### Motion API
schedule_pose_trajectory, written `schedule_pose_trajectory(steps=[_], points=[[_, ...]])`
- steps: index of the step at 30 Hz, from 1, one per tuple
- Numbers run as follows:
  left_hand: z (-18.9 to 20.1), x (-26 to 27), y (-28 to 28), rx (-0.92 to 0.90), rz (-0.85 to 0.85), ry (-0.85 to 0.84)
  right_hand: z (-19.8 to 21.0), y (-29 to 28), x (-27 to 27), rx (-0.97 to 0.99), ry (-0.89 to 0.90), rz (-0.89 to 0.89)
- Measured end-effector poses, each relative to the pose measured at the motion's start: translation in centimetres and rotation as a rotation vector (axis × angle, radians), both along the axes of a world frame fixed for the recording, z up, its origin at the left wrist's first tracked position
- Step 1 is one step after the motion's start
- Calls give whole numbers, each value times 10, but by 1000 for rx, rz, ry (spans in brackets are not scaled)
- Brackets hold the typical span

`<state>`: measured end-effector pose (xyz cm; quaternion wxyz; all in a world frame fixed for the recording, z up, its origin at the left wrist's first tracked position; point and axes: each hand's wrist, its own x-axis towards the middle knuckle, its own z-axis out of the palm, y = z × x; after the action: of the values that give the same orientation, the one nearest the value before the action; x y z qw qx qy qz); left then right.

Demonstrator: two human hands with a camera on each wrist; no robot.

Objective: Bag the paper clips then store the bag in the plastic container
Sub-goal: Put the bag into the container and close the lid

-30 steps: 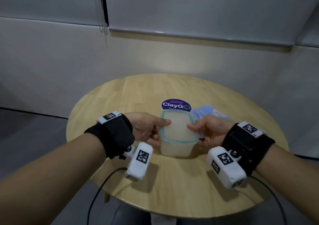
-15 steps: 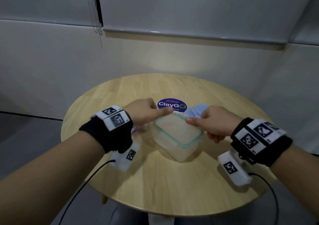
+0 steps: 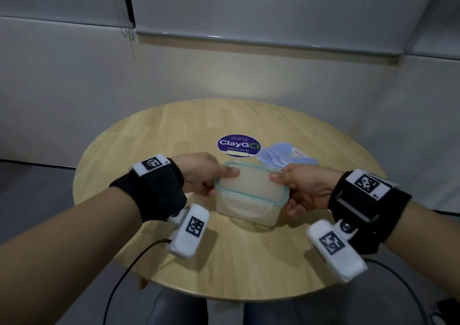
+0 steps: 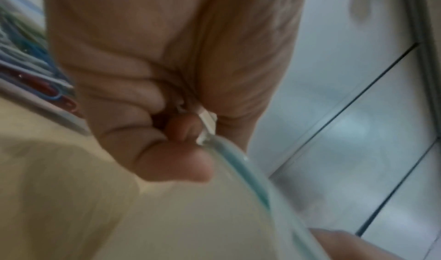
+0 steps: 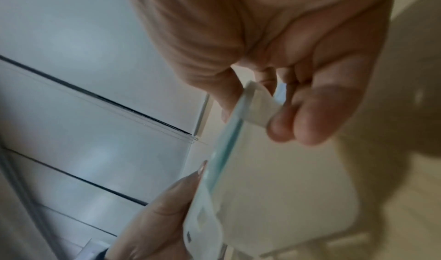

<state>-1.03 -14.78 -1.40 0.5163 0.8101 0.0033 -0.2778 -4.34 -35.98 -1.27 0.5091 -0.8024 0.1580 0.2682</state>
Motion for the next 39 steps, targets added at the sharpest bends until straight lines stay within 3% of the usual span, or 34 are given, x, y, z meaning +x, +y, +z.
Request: schedule_pose_trajectory(steps=[7, 13, 15, 18, 20, 26, 29, 33, 37, 39], points=[[6, -5, 2, 126, -15, -168, -5, -7, 12, -23, -132, -89], [26, -4, 5, -268, 20, -139, 26, -22, 31, -118, -146, -70], [34, -3, 9, -390, 31, -150, 29, -29, 47, -354, -315, -22], [46, 7, 20, -554, 111, -201, 18, -35, 71, -830, -503, 186], [52, 14, 31, -597, 180, -262, 7, -32, 81, -883, -487, 227], [38, 28, 63, -538, 359, -426, -12, -17, 111, -1024, -338, 417], [27, 35, 66, -383, 340, -544, -11, -8, 117, -1113, -357, 488], [19, 43, 50, -208, 279, -553, -18, 0, 117, -1207, -412, 638], [13, 48, 35, -108, 245, -530, 4, -14, 104, -1177, -545, 541], [11, 49, 33, -99, 231, -536, 27, -13, 84, -1119, -712, 424]])
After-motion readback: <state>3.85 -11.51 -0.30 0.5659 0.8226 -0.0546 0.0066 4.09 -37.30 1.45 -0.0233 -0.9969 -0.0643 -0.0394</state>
